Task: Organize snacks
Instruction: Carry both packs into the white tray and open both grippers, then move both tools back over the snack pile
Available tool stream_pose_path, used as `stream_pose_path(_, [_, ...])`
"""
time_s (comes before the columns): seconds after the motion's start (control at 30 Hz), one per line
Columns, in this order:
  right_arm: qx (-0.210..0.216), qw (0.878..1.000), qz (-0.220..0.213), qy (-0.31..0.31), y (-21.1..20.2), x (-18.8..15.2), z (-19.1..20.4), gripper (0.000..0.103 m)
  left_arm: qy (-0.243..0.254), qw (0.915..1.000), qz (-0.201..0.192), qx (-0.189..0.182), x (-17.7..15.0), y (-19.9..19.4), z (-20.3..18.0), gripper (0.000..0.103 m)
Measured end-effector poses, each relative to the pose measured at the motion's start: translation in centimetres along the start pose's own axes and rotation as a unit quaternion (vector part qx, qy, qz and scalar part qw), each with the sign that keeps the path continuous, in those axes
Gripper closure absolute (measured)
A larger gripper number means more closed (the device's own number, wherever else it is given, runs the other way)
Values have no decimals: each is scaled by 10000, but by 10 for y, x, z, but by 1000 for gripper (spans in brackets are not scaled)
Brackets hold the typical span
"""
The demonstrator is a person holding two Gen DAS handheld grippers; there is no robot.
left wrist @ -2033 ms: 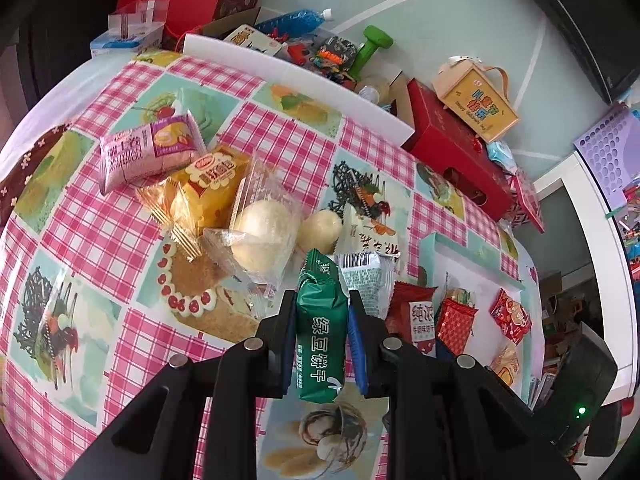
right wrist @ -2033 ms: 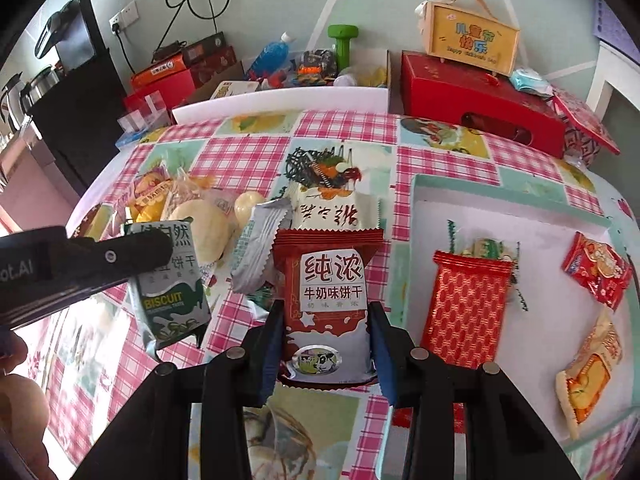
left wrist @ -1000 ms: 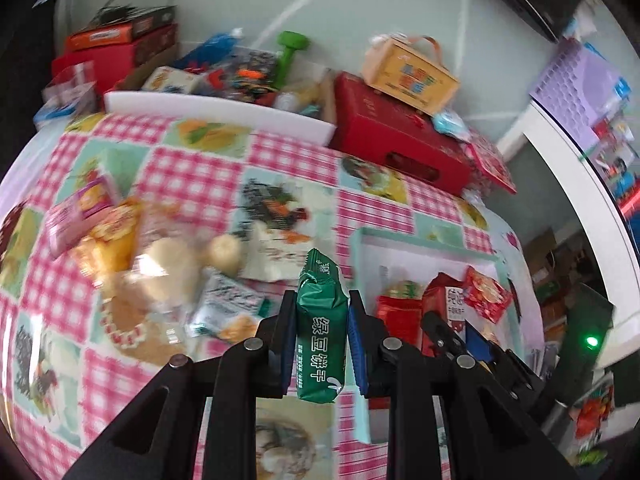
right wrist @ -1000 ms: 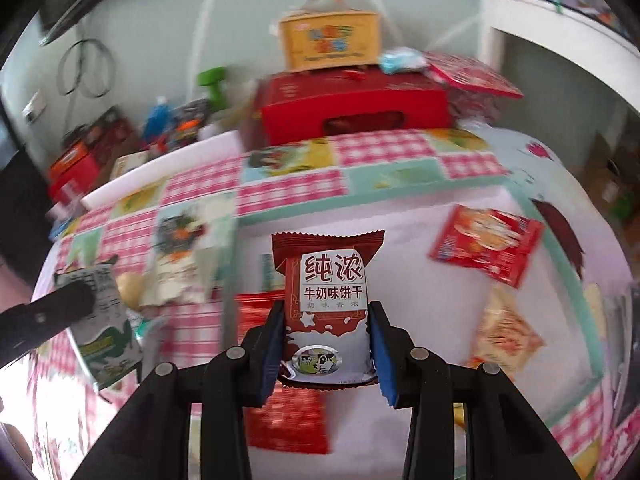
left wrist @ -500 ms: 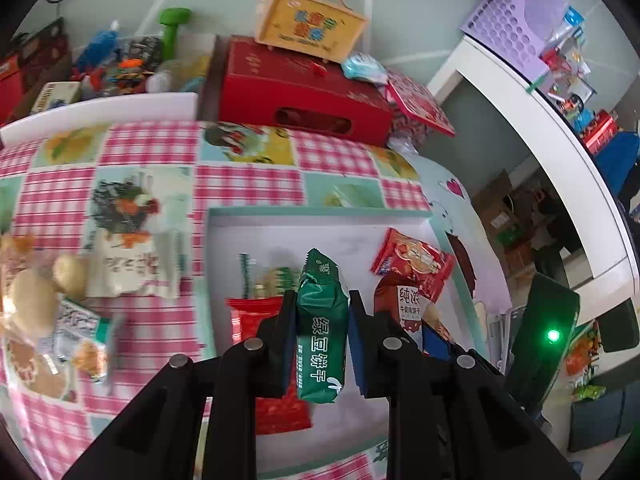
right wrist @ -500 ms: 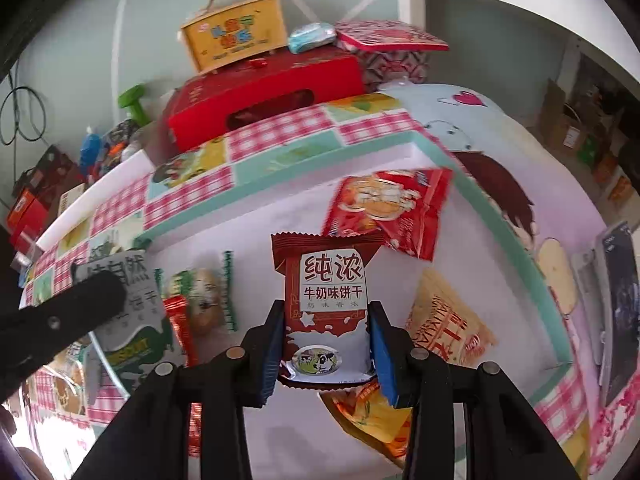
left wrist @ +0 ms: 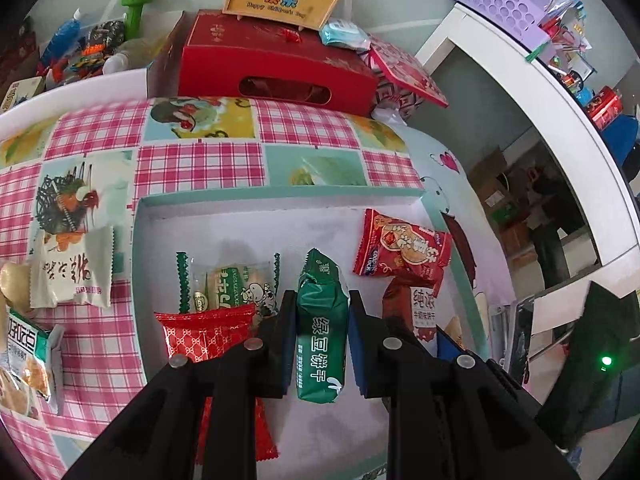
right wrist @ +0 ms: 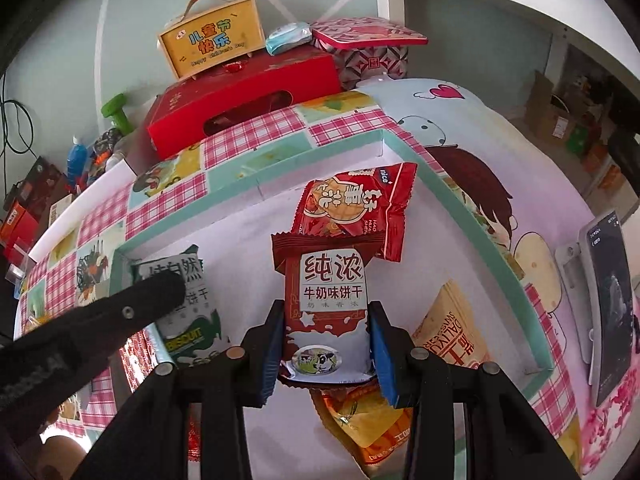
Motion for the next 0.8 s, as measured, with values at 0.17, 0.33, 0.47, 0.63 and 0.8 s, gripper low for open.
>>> stream_pose_path(0.17, [-19, 10000, 16, -59, 1, -1, 2, 60, -47, 10000, 47, 27, 1, 5, 5, 78])
stream_pose_path(0.33, [-31, 9999, -18, -146, -2, -1, 5, 60, -65, 10000, 14, 35, 1, -1, 6, 77])
stream_pose_path(0.47, [-29, 9998, -32, -187, -3, 0, 6, 60, -71, 10000, -33, 6, 2, -9, 7, 77])
stream_pose_path(0.63, [-95, 9996, -103, -227, -6, 2, 7, 31, -81, 9996, -152, 229, 2, -21, 13, 45])
stream_pose_path(0.8, [-62, 9994, -133, -303, -6, 2, 11, 21, -201, 9950, -299, 932, 3, -35, 38, 33])
Point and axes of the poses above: each gripper's, at about its wrist camera, not at the fingertips, and y roughly the way its jaws point, z to its left, x to its top, the point moved 10 cm from there along y, roughly the way its jaws point, and after that the axes turned 9 degrees about z, right-handed, at the moved point
